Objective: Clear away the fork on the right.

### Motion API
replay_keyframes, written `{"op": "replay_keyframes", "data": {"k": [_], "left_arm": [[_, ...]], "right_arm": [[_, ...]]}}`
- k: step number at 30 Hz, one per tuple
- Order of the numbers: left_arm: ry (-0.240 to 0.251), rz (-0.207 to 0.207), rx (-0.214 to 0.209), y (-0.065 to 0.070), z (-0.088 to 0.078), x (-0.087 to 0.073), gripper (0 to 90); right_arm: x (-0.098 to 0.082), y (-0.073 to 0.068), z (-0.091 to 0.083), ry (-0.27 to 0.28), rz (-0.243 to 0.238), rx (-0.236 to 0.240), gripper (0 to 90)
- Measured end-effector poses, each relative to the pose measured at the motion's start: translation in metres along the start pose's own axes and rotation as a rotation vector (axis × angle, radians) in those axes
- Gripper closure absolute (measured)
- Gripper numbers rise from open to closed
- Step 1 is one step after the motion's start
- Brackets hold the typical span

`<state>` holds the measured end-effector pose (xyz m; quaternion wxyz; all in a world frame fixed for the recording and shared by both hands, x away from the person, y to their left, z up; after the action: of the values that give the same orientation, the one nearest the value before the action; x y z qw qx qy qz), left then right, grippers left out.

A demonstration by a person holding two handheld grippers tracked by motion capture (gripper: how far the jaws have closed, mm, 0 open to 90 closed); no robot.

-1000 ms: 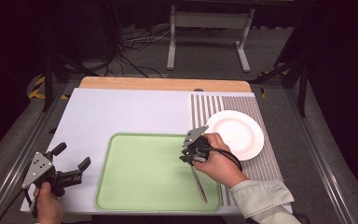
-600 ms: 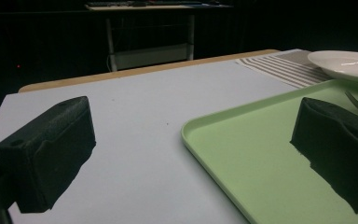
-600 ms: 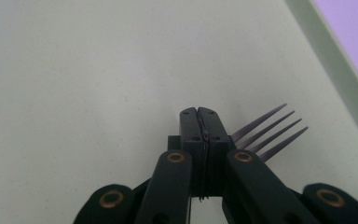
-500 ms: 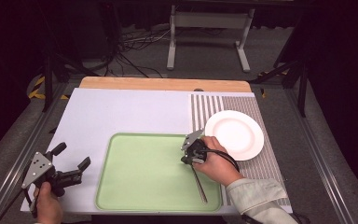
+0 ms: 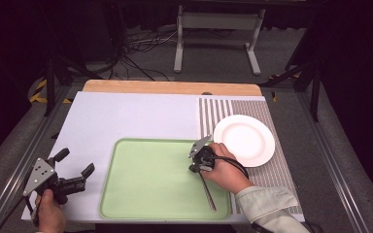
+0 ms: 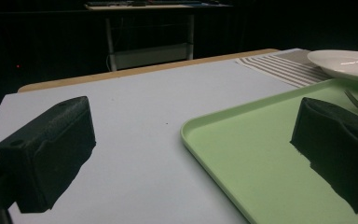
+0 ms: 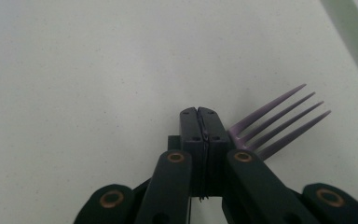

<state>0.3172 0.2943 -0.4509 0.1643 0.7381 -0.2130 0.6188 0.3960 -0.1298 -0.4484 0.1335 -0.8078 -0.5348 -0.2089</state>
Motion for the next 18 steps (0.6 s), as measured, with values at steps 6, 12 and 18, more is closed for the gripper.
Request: {"op": "replay_keyframes", "data": {"k": [6, 12, 18], "left_arm": [[0.002, -0.001, -0.001, 0.000, 0.000, 0.000, 0.3], [0.000, -0.001, -0.001, 0.000, 0.001, 0.000, 0.3], [0.000, -0.002, -0.001, 0.000, 0.000, 0.000, 0.3]], "right_arm": [[-0.003, 0.004, -0.002, -0.006, 0.009, -0.013, 90.0], [-0.007, 0.010, -0.005, -0.006, 0.025, -0.023, 90.0], [-0.011, 0.014, -0.007, -0.007, 0.041, -0.036, 90.0]]}}
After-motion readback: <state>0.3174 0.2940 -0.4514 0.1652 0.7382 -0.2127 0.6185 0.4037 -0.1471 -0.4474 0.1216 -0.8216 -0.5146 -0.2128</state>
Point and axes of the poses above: each handheld gripper's, and its own axes: z roughly forward along the jaws, x roughly out of its top, y roughly to its right, the point moved 2 cm from there along z, roughly forward along the jaws, and after that the axes turned 2 degrees about z, right-handed, at the moved point
